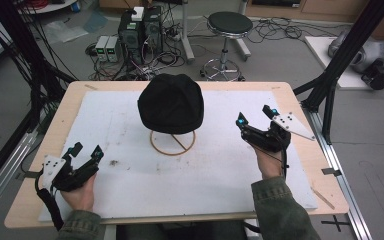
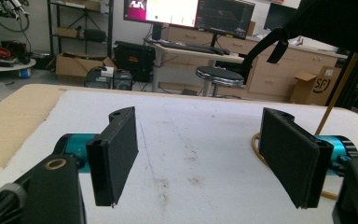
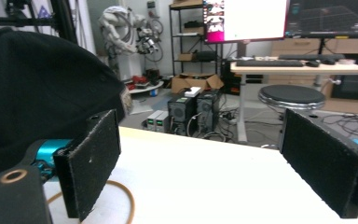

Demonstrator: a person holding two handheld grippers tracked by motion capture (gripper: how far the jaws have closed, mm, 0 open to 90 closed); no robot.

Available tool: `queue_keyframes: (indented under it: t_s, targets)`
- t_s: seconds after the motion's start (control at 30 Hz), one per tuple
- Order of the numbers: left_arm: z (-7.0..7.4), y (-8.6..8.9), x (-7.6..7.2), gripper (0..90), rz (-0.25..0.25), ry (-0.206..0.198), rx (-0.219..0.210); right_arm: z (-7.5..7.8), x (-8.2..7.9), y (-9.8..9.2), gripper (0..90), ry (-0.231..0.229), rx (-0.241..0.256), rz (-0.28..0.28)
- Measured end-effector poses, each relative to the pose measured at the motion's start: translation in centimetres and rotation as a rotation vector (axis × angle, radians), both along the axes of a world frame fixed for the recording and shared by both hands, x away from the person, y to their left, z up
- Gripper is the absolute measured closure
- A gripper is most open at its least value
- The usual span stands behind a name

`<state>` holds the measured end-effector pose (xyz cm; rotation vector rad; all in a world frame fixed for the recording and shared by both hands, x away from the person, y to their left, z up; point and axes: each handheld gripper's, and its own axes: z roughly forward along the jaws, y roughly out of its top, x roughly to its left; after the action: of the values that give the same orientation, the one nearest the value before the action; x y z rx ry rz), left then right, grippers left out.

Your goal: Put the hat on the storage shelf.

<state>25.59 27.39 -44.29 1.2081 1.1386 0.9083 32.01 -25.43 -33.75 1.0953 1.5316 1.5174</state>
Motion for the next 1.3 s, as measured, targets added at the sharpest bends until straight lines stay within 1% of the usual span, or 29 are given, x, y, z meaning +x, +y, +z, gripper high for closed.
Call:
queue_keyframes:
  t_s: [0.03, 0.07, 0.13, 0.2, 0.27, 0.3, 0.37, 0.4, 0.43, 0.47, 0.53, 0.57, 0.63, 0.67, 0.7, 0.73, 0.77, 0.8, 0.83, 0.87, 0.9, 1.0, 1.1, 1.13, 1.17, 1.2, 1.23, 1.27, 1.3]
  targets:
    - [0.0, 0.0, 0.0, 28.5, 0.0, 0.001, 0.001, 0.0, 0.0, 0.0, 11.6, 0.0, 0.0, 0.0]
    - [0.0, 0.0, 0.0, 28.4, -0.003, 0.0, 0.002, -0.4, -0.2, -0.6, 11.5, 0.001, 0.003, -0.011]
    - [0.0, 0.0, 0.0, 28.4, -0.003, 0.005, 0.009, -0.7, -0.4, -1.1, 11.6, 0.002, 0.006, -0.025]
    - [0.0, 0.0, 0.0, 28.4, -0.002, 0.003, 0.009, -0.9, -0.5, -1.3, 11.6, 0.004, 0.007, -0.029]
    - [0.0, 0.0, 0.1, 28.4, -0.001, 0.004, 0.01, -1.6, -0.7, -1.9, 11.5, 0.009, 0.019, -0.052]
    - [0.0, 0.0, 0.0, 28.4, 0.0, 0.004, 0.01, -1.6, -0.7, -1.9, 11.5, 0.009, 0.019, -0.052]
    - [0.0, 0.1, 0.0, 28.4, 0.003, 0.004, 0.012, -2.1, -0.8, -2.3, 11.6, 0.007, 0.022, -0.065]
    - [0.0, 0.1, 0.0, 28.4, 0.005, 0.003, 0.01, -2.7, -0.8, -2.6, 11.6, 0.015, 0.029, -0.068]
    - [0.0, 0.1, 0.0, 28.4, 0.005, 0.003, 0.01, -2.7, -0.8, -2.6, 11.6, 0.015, 0.029, -0.068]
    - [0.0, 0.1, 0.0, 28.4, 0.005, 0.002, 0.011, -3.1, -0.8, -2.8, 11.6, 0.024, 0.03, -0.07]
    - [0.0, 0.1, 0.0, 28.4, 0.005, 0.002, 0.011, -3.3, -0.9, -2.9, 11.6, 0.026, 0.034, -0.073]
    - [0.0, 0.1, 0.0, 28.4, 0.006, 0.003, 0.012, -3.7, -1.0, -3.1, 11.6, 0.031, 0.041, -0.08]
    - [0.0, 0.1, 0.0, 28.4, 0.006, 0.003, 0.013, -3.8, -1.0, -3.2, 11.6, 0.028, 0.038, -0.086]
    - [0.0, 0.1, 0.0, 28.4, 0.006, 0.002, 0.013, -4.2, -1.1, -3.4, 11.6, 0.029, 0.046, -0.097]
    - [0.0, 0.1, 0.0, 28.4, 0.006, 0.002, 0.013, -4.2, -1.1, -3.4, 11.6, 0.029, 0.046, -0.097]
    - [0.0, 0.1, 0.0, 28.4, 0.006, 0.003, 0.016, -4.4, -1.2, -3.6, 11.6, 0.036, 0.046, -0.101]
    - [0.0, 0.1, 0.0, 28.4, 0.005, 0.003, 0.017, -4.9, -1.3, -3.8, 11.6, 0.039, 0.048, -0.115]
    - [0.0, 0.1, 0.0, 28.4, 0.004, 0.003, 0.017, -4.9, -1.3, -3.8, 11.6, 0.039, 0.048, -0.115]
    - [0.0, 0.0, 0.0, 28.4, 0.003, 0.002, 0.016, -5.5, -1.3, -4.0, 11.6, 0.043, 0.043, -0.126]
    - [0.0, 0.0, 0.0, 28.4, 0.003, 0.003, 0.016, -5.5, -1.3, -4.0, 11.6, 0.043, 0.043, -0.126]
    - [0.0, 0.0, 0.1, 28.3, 0.001, 0.002, 0.014, -6.0, -1.3, -4.2, 11.6, 0.056, 0.047, -0.135]
    - [-0.1, 0.0, 0.1, 28.4, -0.005, 0.005, 0.011, -6.5, -1.5, -4.3, 11.6, 0.043, 0.042, -0.149]
    - [-0.1, -0.1, 0.1, 28.3, -0.011, 0.004, 0.007, -7.2, -1.6, -4.4, 11.6, 0.031, -0.002, -0.167]
    - [-0.1, -0.1, 0.1, 28.3, -0.016, 0.003, 0.01, -7.6, -1.5, -4.5, 11.6, 0.056, -0.006, -0.184]
    - [-0.1, -0.1, 0.1, 28.3, -0.016, 0.003, 0.01, -7.6, -1.5, -4.5, 11.6, 0.056, -0.006, -0.184]
    - [-0.1, -0.1, 0.2, 28.3, -0.018, 0.005, 0.006, -7.6, -1.5, -4.6, 11.6, 0.06, -0.015, -0.204]
    - [-0.1, -0.1, 0.2, 28.3, -0.018, 0.005, 0.006, -7.6, -1.5, -4.6, 11.6, 0.06, -0.015, -0.204]
    - [-0.1, -0.1, 0.2, 28.3, -0.017, 0.007, 0.008, -7.7, -1.4, -4.7, 11.6, 0.062, -0.032, -0.218]
    - [-0.1, -0.1, 0.2, 28.3, -0.015, 0.007, 0.008, -7.7, -1.4, -4.7, 11.6, 0.062, -0.032, -0.218]
